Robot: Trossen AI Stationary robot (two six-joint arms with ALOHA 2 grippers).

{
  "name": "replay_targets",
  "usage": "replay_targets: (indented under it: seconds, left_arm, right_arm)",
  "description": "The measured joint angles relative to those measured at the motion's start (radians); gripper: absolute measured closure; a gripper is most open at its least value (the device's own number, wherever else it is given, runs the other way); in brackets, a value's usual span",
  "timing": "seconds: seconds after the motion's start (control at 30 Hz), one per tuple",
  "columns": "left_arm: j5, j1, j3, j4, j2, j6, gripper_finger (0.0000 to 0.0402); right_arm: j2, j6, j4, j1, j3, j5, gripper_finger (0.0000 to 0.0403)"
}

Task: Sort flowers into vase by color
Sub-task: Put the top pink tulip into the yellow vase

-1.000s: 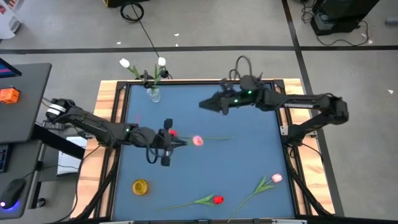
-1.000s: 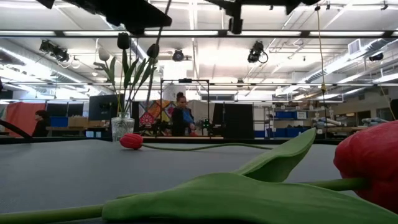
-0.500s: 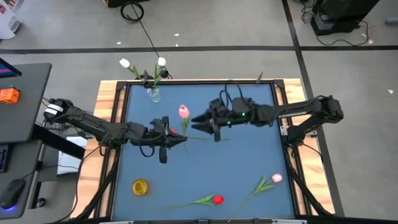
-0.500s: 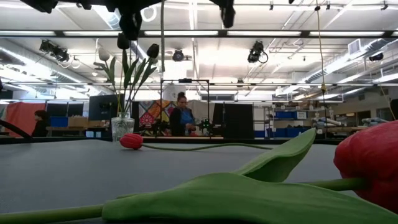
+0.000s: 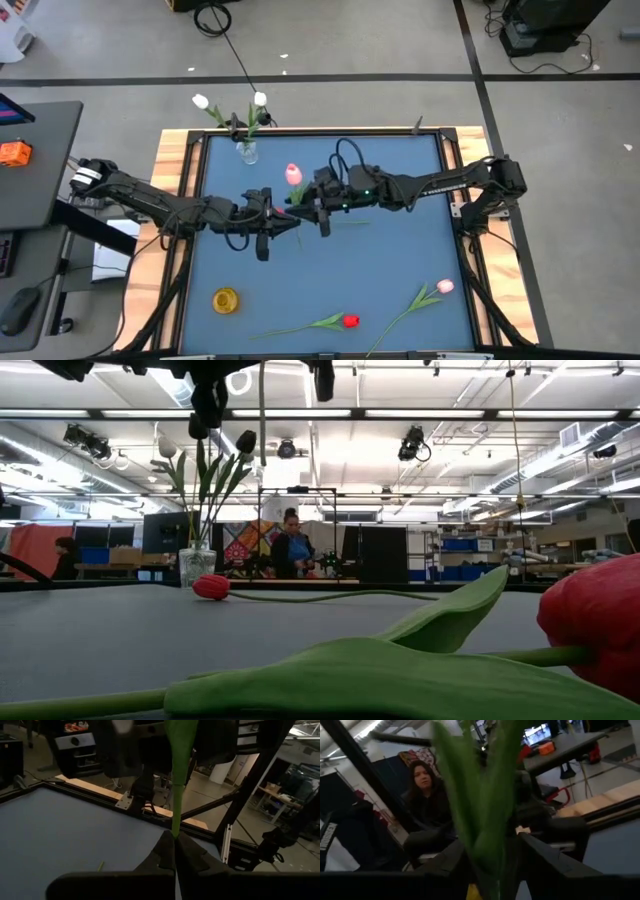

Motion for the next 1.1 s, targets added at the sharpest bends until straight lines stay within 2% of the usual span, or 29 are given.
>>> replay_targets:
  seconds: [0.27,0.57,0.7,0.8,0.9,0.97,1.1]
  left_arm:
    - [0.000,0.000,0.000,-0.002,0.000,0.000,0.0401]
    - [0.000,0.000,0.000,0.001,0.000,-0.008,0.0399]
    - [0.000,0.000,0.000,0.001,0.000,-0.008,0.0398]
    - [0.000,0.000,0.000,0.000,0.000,-0.008,0.0397]
    - [0.003,0.006,0.001,-0.021,0.000,-0.055,0.0396]
    - [0.044,0.023,0.002,-0.065,-0.001,-0.088,0.0393]
    - [0.121,0.051,0.003,-0.105,-0.002,-0.113,0.0382]
  right_arm:
    - [-0.017,-0.012,-0.074,0.001,0.004,-0.045,0.0296]
    - [-0.042,0.007,-0.100,-0.016,0.004,-0.076,0.0285]
    - [-0.044,0.016,-0.106,-0.023,0.004,-0.071,0.0295]
    - [-0.044,0.017,-0.115,-0.023,0.004,-0.068,0.0323]
    - [-0.044,-0.028,-0.133,-0.023,0.004,-0.068,0.0372]
    - [-0.043,-0.086,-0.195,-0.021,0.025,-0.080,0.0388]
    - [-0.031,-0.169,-0.385,-0.014,0.119,-0.045,0.0382]
